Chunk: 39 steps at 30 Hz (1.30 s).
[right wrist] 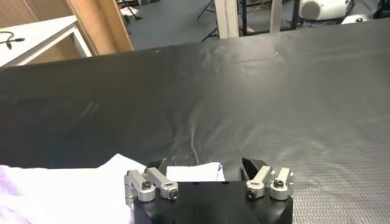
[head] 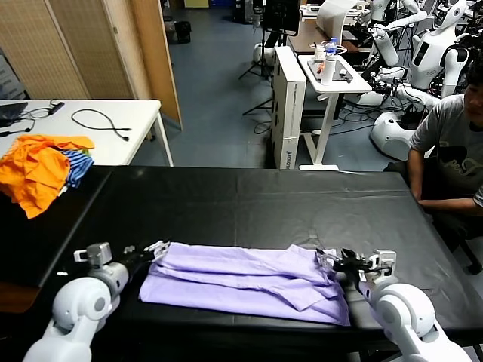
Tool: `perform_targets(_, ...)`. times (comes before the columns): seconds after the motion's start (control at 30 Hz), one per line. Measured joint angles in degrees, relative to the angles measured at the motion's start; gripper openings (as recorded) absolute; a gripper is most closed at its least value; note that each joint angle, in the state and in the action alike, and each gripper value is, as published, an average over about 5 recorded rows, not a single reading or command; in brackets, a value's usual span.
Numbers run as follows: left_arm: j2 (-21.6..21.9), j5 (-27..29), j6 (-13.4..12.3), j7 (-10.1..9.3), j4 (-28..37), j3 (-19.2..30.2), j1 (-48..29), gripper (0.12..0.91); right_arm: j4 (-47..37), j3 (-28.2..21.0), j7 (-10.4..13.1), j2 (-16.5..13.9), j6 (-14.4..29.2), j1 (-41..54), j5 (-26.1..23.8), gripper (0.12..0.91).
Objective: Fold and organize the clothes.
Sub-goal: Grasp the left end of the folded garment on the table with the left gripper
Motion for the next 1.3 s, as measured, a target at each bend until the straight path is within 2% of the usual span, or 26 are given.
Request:
perform_targets(0.1, -0.24, 0.06, -0.09, 0.02, 0.23, 0.17, 0.12, 0.750, -0.03, -0.01, -0.04, 0.06, -0.06, -0.06, -0.07, 0.642)
perform_targets(0.3, -0.57, 0.50, -0.15, 0.16, 0.52, 0.19, 0.92, 0.378, -0.08, 0.03, -0.09, 0.14, -0.11, -0.04, -0.26, 0.498)
perform_targets(0.37, -0.73, 0.76, -0.16, 0.22, 0.48, 0.20, 1.18, 0.263, -0.10, 0.10, -0.11, 0.28, -0.05, -0.06, -0.47, 0.416)
perform_targets(0.43, -0.89, 1.16, -0.19, 0.29, 0.47, 0.25, 1.26, 0.190, -0.21, 0.14, -0.11, 0.58, 0.26, -0.07, -1.12, 0.298)
perform_targets(0.53, -1.07, 2.36, -0.50, 0.55, 0.81, 0.41, 0.86, 0.160, -0.49, -0.03, 0.05, 1.39, 1.17, 0.00, -2.83, 0.170)
perform_targets(0.57, -1.11, 3.12, -0.81, 0.80, 1.04, 0.52, 0.62, 0.162, -0.61, -0.12, 0.12, 1.74, 1.50, 0.06, -3.43, 0.151)
perform_targets(0.77, -1.24, 7.17, -2.74, 1.98, 2.39, 1.35, -1.05, 0.165, -1.35, -0.59, 0.40, 3.88, 2.54, 0.73, -5.46, 0.141)
perform_targets(0.87, -1.36, 7.52, -2.92, 1.96, 2.97, 1.44, -1.93, 0.165, -1.35, -0.59, -0.36, 4.34, 2.36, 0.86, -5.12, 0.182)
perform_targets(0.9, -1.39, 7.54, -2.93, 1.96, 3.08, 1.45, -2.10, 0.165, -1.22, -0.49, -0.83, 4.30, 2.21, 0.79, -4.93, 0.219)
perform_targets(1.07, -1.54, 8.27, -2.90, 2.76, 2.31, 0.99, -1.54, 0.184, 0.25, 0.75, -3.66, 3.03, 1.83, -0.30, -4.48, 0.497)
perform_targets(1.17, -1.41, 9.02, -2.96, 3.08, 1.07, 0.16, -0.48, 0.306, 1.51, 1.99, -4.47, 1.72, 1.84, -1.30, -3.78, 0.667)
perform_targets(1.23, -1.19, 9.11, -3.00, 3.08, 0.09, -0.58, 0.37, 0.438, 2.47, 3.05, -4.66, 0.83, 1.85, -2.01, -3.17, 0.789)
perform_targets(1.3, -1.05, 8.93, -3.01, 3.03, -0.93, -1.39, 1.37, 0.551, 3.42, 4.11, -4.79, 0.18, 1.85, -2.73, -2.72, 0.866)
